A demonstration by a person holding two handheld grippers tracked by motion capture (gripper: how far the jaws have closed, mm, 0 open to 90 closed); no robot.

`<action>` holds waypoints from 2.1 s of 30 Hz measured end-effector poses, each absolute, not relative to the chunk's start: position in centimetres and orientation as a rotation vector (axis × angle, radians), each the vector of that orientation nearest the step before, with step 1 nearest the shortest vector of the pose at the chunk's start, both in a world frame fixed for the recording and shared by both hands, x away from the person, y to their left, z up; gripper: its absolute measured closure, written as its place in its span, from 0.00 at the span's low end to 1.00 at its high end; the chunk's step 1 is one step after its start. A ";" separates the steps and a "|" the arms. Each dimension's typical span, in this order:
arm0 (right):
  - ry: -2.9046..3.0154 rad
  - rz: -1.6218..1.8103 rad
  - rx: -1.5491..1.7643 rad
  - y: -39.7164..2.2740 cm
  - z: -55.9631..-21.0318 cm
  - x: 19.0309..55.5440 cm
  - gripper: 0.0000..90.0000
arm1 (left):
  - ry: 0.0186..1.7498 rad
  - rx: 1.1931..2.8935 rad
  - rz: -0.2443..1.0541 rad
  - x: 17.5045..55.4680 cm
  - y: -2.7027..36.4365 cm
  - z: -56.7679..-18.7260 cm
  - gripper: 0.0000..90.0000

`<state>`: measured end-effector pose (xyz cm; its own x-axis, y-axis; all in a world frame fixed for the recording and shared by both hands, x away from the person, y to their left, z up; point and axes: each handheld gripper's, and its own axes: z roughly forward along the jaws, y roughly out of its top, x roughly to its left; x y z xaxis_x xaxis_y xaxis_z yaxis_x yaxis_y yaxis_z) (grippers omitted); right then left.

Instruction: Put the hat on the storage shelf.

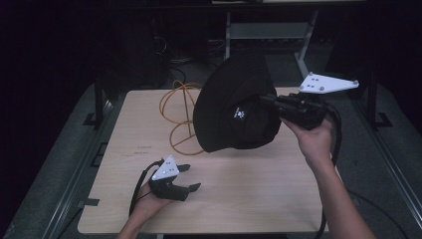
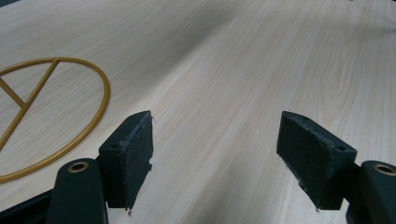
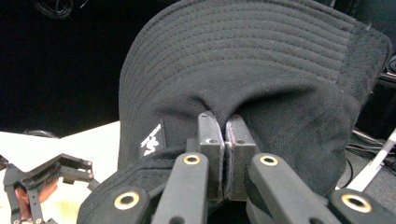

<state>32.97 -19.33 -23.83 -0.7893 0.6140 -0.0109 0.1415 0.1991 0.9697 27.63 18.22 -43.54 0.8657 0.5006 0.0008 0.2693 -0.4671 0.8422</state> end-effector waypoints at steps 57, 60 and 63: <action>2.156 1.703 0.617 -8.0 -20.0 40.6 0.97 | 0.550 2.077 0.311 28.0 18.5 -43.7 0.30; 2.169 1.702 0.613 -7.3 -19.8 41.2 0.97 | 0.543 2.076 0.314 28.1 18.5 -43.6 0.30; 2.186 1.688 0.621 -6.4 -19.8 41.9 0.97 | 0.549 2.065 0.311 28.2 18.8 -43.5 0.30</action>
<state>41.92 -6.40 -19.77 -0.8583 0.5128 0.0198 0.1488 0.2118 0.9659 28.17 18.76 -43.54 0.8673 0.4978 0.0029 0.2581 -0.4547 0.8525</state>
